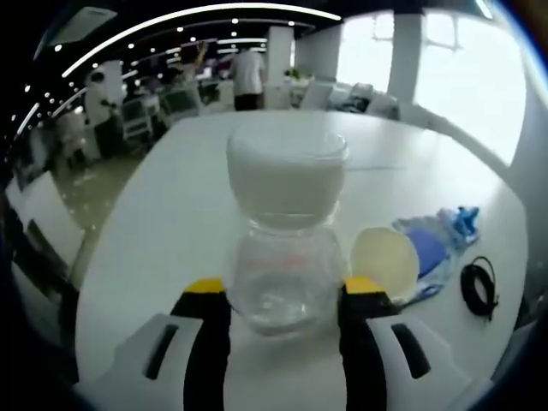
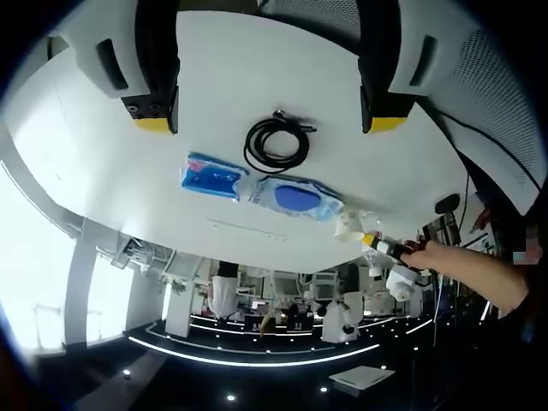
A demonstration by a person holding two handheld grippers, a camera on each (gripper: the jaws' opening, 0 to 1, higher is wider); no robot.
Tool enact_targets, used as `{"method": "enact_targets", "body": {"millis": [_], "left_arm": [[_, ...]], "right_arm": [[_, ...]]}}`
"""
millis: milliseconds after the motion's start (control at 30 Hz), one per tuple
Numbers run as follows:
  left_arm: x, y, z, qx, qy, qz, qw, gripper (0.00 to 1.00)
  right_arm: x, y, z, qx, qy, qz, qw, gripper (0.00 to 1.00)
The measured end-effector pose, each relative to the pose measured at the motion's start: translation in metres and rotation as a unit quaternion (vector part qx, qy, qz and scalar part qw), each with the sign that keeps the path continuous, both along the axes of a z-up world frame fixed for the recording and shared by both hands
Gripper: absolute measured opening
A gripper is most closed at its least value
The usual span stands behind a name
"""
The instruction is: Arrange the tabletop items into an orderly group along one side of the table until the central work area is clear of visible clutter.
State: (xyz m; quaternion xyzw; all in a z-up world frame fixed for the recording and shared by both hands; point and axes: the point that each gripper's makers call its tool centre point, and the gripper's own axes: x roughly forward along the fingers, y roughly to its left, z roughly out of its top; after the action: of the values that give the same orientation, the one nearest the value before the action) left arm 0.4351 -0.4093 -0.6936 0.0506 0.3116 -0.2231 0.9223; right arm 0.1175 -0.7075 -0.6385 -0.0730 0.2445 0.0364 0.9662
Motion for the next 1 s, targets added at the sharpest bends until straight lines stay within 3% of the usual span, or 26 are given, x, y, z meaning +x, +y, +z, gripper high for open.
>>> {"method": "enact_targets", "body": {"millis": [367,1000], "left_arm": [[-0.015,0.012,0.022,-0.003,-0.032,-0.02,0.9993,0.52],[-0.078,0.017,0.03,0.003,-0.039,-0.063,0.9972,0.63]], "right_arm": [[-0.002,0.003,-0.004,0.001,0.012,0.007,0.9999,0.88],[-0.005,0.004,-0.01,0.004,0.029,0.012,0.9995,0.9]]}}
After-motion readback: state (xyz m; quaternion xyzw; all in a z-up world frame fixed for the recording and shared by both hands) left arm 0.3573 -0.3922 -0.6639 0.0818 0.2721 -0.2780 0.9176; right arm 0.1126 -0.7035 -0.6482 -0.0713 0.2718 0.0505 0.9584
